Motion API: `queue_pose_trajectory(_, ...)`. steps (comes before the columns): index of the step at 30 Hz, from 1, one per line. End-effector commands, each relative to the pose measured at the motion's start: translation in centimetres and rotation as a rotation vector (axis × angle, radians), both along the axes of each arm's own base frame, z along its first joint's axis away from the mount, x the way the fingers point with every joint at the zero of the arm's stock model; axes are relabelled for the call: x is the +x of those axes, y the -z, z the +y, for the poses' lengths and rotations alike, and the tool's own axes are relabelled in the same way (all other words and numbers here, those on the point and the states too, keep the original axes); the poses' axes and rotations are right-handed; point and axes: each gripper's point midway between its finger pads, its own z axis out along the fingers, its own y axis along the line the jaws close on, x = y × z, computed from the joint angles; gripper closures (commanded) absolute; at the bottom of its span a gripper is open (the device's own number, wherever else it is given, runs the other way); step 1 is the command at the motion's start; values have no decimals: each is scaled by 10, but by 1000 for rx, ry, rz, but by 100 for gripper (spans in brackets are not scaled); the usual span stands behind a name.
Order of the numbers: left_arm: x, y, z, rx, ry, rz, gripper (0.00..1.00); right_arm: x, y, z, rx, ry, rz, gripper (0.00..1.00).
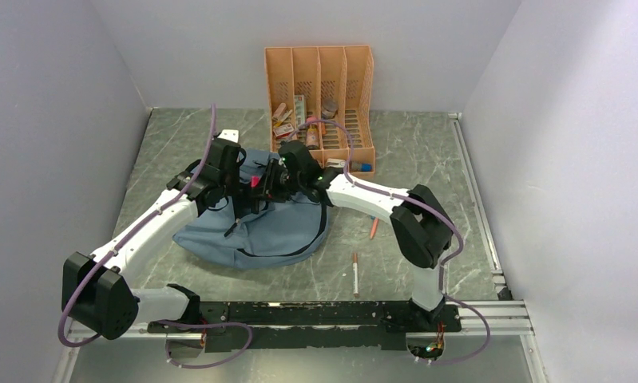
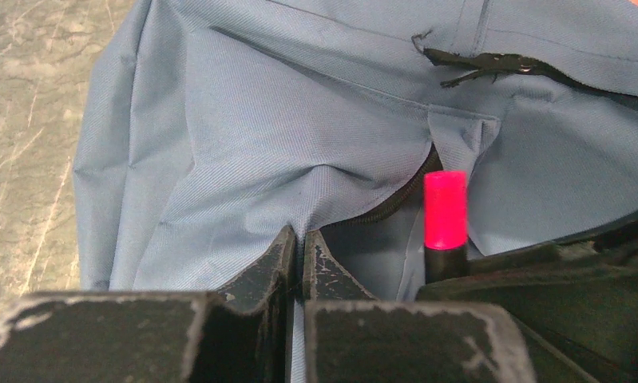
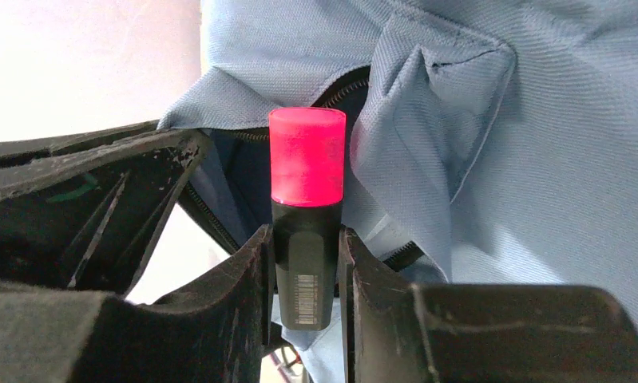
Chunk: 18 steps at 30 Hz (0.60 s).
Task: Pack the student bag
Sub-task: Place the stationery in the student bag.
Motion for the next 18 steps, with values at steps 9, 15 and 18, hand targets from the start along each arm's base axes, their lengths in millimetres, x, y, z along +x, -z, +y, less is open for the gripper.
queue_pose_trajectory(9,14,-34,-6,-68,-2,-112,95,-22,26,23,-32,-67,188,100)
queue_pose_trajectory(15,14,-33,-9,-73,14,-107,95,-22,28,43,-11,-114,198,100)
queue_pose_trajectory(18,14,-33,-8,-70,12,-109,95,-14,24,50,15,-99,178,100)
